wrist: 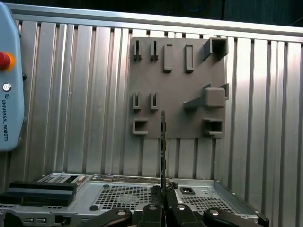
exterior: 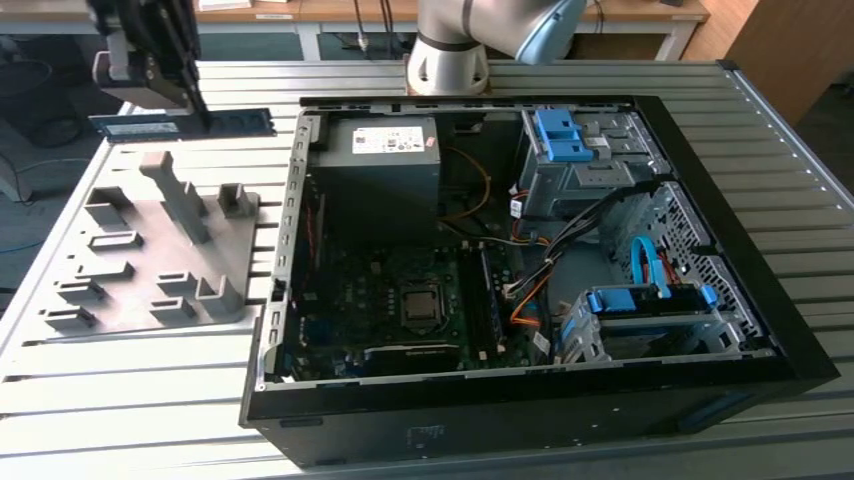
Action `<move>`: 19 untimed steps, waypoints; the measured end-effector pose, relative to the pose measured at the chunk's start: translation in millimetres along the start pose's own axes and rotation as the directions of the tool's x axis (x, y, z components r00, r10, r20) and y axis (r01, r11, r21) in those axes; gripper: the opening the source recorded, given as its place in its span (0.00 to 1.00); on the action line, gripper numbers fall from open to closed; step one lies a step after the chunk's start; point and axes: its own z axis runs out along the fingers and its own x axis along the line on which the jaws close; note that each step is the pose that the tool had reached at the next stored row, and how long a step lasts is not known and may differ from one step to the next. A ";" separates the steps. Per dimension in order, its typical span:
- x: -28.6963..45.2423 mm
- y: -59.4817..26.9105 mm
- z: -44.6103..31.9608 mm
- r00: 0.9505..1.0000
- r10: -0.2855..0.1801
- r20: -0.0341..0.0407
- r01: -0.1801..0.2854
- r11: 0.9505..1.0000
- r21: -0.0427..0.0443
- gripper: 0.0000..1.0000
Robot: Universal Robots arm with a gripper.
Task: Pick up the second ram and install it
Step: 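Pick up the second ram and move it above second insertion slot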
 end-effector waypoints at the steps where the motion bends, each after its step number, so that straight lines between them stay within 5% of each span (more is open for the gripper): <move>1: 0.1 -3.1 -0.1 1.000 0.000 0.000 0.000 1.000 0.000 0.14; 19: 2.5 -55.8 -1.6 1.000 0.000 -0.001 0.000 1.000 -0.002 0.14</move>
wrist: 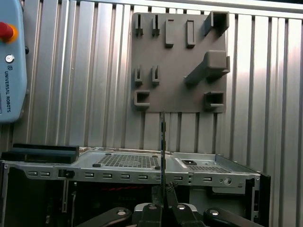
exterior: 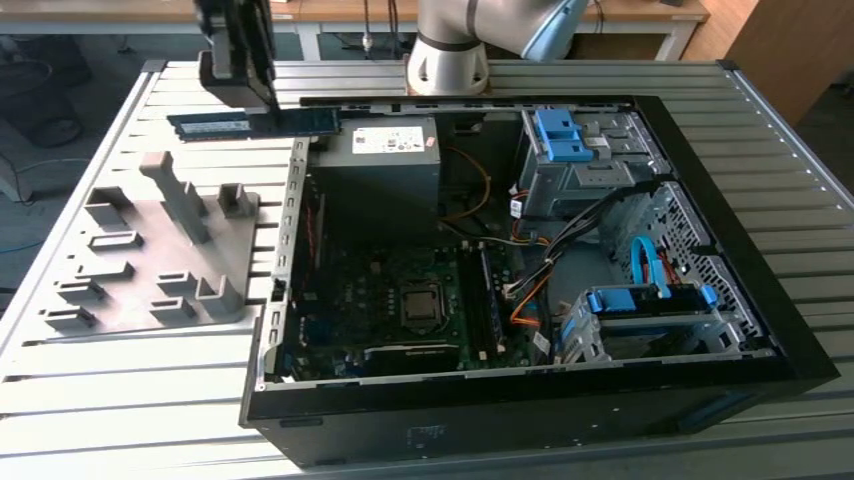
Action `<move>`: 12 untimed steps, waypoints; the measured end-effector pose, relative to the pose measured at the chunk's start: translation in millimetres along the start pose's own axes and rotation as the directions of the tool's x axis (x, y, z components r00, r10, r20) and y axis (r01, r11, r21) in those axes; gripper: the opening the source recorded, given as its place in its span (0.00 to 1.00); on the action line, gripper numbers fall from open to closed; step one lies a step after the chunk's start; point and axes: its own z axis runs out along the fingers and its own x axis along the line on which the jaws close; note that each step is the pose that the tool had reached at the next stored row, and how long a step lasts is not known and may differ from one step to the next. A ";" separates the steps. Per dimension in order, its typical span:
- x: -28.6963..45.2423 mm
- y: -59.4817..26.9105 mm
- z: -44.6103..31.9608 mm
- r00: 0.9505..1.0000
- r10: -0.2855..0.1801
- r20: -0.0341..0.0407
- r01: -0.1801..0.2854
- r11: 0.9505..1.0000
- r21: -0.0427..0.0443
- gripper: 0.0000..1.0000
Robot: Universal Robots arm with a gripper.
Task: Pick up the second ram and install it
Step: 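Pick up the second ram and move it above second insertion slot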
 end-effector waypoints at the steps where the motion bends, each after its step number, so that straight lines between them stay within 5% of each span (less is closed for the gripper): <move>1: 0.1 -2.6 -0.1 1.000 0.000 0.000 0.000 1.000 0.000 0.14; 12: 1.6 -35.0 -1.0 1.000 0.000 0.000 0.000 1.000 -0.001 0.14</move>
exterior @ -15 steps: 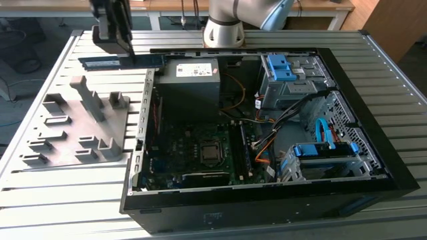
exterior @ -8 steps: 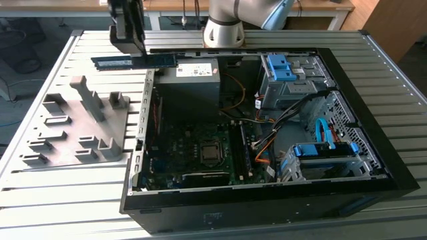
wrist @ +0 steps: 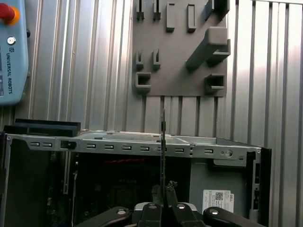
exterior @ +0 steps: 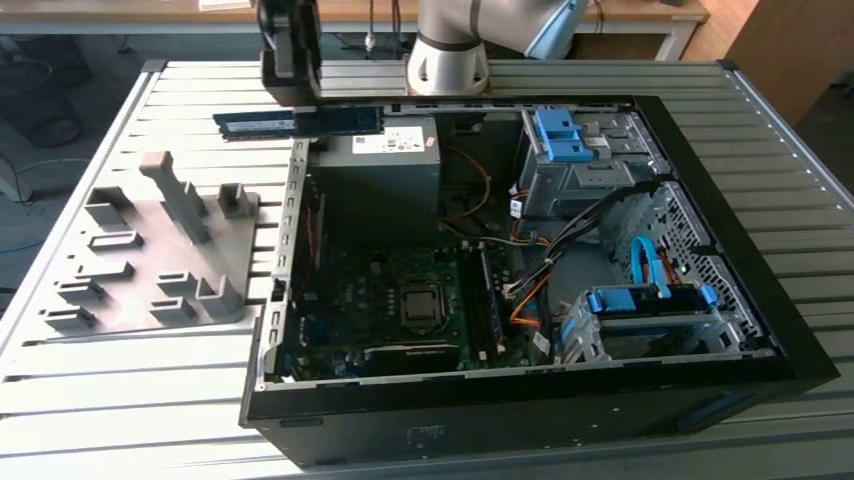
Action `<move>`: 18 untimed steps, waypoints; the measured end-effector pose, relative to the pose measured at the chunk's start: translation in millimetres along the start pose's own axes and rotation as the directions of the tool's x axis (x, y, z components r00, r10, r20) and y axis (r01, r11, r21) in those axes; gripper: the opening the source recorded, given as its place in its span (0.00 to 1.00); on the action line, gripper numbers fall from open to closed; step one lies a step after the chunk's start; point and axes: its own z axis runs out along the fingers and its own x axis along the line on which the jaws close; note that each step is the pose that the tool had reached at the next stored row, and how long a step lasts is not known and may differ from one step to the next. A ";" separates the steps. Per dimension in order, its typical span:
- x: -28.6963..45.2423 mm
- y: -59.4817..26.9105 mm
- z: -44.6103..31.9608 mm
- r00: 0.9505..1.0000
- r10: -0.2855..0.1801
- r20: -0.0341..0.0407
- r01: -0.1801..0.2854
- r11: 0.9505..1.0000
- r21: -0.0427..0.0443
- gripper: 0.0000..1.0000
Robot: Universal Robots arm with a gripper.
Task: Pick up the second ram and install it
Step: 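Pick up the second ram and move it above second insertion slot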
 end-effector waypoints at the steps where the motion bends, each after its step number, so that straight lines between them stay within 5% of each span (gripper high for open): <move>1: 0.2 -3.1 -0.1 1.000 0.000 0.000 0.000 1.000 0.000 0.14; 18: 2.5 -55.8 -1.7 1.000 0.000 0.000 0.000 1.000 -0.002 0.14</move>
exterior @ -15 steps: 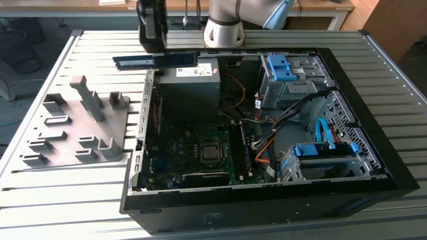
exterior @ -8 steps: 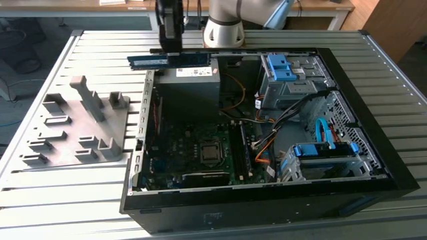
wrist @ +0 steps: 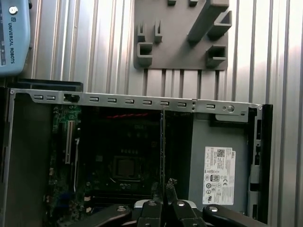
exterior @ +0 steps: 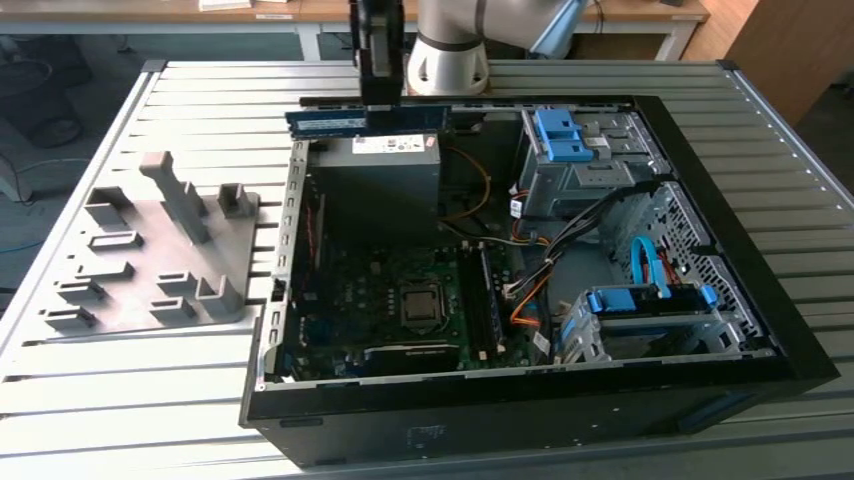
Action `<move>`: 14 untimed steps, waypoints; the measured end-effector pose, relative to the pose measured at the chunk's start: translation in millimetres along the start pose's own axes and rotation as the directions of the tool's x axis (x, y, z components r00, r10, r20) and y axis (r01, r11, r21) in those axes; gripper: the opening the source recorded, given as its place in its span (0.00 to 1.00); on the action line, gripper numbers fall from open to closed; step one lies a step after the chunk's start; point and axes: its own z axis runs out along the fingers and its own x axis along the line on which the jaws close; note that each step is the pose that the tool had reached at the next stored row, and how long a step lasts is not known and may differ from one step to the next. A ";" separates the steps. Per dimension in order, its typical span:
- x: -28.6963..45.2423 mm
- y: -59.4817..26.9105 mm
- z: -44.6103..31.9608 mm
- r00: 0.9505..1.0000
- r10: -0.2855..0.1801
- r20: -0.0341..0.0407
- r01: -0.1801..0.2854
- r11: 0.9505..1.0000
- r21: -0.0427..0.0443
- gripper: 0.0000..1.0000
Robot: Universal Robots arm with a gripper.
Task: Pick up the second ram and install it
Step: 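Pick up the second ram and move it above second insertion slot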
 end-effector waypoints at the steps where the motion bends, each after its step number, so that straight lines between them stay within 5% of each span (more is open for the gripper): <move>1: 0.1 -3.0 -0.1 1.000 0.000 0.000 0.000 1.000 0.000 0.14; 11: 1.7 -38.4 -0.5 1.000 0.000 0.000 0.000 1.000 -0.001 0.14; 14: 2.0 -42.5 1.0 1.000 0.004 0.001 -0.004 1.000 -0.001 0.14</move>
